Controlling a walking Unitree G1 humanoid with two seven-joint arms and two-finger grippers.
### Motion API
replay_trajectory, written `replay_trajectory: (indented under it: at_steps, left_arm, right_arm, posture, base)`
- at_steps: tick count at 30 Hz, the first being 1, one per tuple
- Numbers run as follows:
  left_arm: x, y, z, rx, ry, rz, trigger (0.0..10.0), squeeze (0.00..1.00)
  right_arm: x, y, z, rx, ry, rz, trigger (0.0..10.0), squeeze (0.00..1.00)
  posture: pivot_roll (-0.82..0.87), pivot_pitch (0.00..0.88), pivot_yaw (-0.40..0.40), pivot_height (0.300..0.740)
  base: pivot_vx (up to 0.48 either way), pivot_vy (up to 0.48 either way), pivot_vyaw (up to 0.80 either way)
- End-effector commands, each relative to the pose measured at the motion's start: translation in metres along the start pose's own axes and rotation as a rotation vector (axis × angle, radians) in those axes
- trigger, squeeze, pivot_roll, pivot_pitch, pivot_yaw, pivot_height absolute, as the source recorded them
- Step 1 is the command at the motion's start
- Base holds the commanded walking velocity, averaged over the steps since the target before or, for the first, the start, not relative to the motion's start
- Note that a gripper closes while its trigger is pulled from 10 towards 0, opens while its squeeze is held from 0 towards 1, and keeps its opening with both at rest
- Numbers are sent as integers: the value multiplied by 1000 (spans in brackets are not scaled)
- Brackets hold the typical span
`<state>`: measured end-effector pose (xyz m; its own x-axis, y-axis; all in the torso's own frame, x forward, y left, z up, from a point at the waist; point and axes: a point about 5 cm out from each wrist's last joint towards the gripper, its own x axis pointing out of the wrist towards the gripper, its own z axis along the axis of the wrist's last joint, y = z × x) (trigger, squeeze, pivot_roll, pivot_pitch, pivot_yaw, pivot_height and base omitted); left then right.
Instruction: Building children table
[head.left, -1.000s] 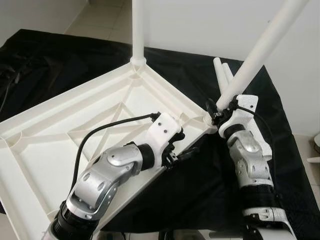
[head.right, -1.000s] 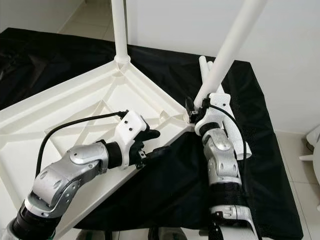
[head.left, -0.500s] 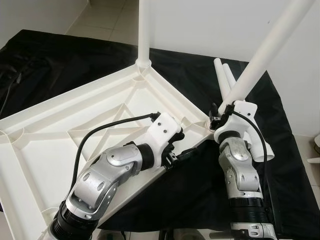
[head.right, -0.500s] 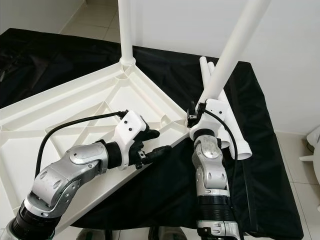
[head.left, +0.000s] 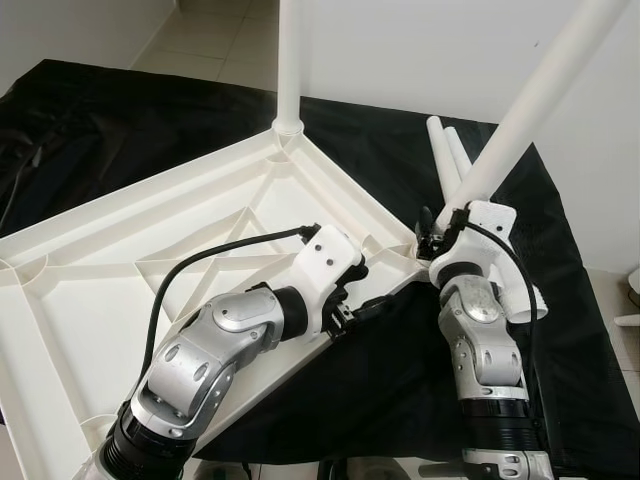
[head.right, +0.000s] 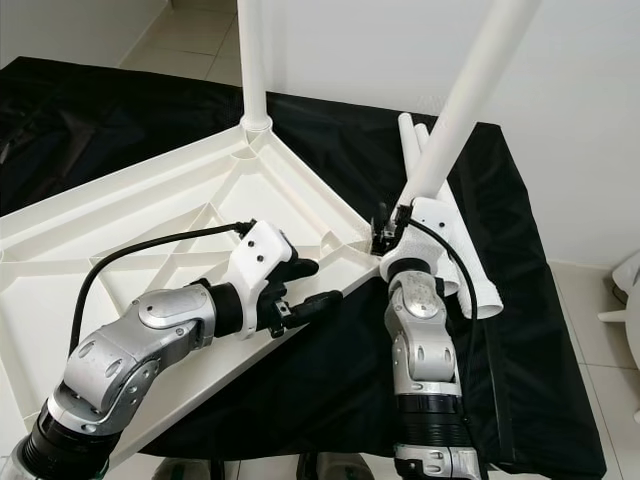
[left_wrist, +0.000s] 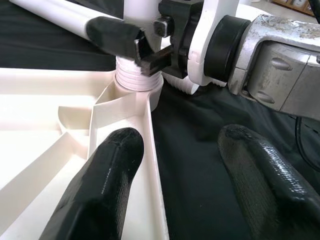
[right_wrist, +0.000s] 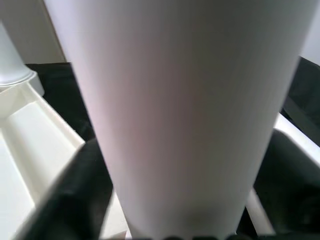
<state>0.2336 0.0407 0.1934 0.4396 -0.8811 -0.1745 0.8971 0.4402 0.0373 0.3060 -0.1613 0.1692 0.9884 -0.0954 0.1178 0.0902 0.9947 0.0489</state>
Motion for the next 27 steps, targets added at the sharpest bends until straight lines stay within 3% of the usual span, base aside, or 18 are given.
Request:
replay_trajectory:
  at_steps: [1,6,7,8,9,12,16,19,23,27]
  left_arm:
    - [1,1,-2,-3,10,18,10000,0]
    - [1,1,-1,-3,9,20,10000,0]
    - [1,1,-1,-3,9,21,10000,0]
    - [1,1,-1,-3,9,21,10000,0]
    - [1,1,-1,-3,9,21,10000,0]
    - [1,1,-1,-3,9,20,10000,0]
    - [1,1,-1,-3,10,19,10000,0]
    - [1,1,-1,-3,9,19,10000,0]
    - [1,1,-1,-3,9,19,10000,0]
    - [1,0,-2,-5,10,17,10000,0]
  right_arm:
    - [-1,-2,-3,2,11,3,10000,1000]
    - [1,-7,-1,-21,2,19,10000,1000]
    - [2,-8,-1,-30,1,36,10000,98]
    - [2,-8,-1,-30,1,36,10000,98]
    - [3,-10,-2,-16,6,43,10000,0]
    - [5,-16,0,-3,-4,38,10000,0]
    - [7,-26,-2,140,24,-15,10000,0]
    - [7,-28,-4,155,32,-30,10000,0]
    - [8,-28,-4,127,29,-17,10000,0]
    - [7,-16,-5,55,23,100,10000,0]
  posture:
    - [49,105,-63,740]
    - [47,109,-62,740]
    - [47,110,-62,740]
    - [47,110,-62,740]
    - [47,110,-60,740]
    - [48,112,-60,740]
    - [49,115,-58,740]
    - [49,115,-58,740]
    - [50,116,-58,740]
    - [49,116,-53,740]
  base:
    - [0,0,0]
    - [0,0,0]
    - [0,0,0]
    - [0,0,0]
    - [0,0,0]
    - [0,0,0]
    - [0,0,0]
    - [0,0,0]
    - [0,0,0]
    - [0,0,0]
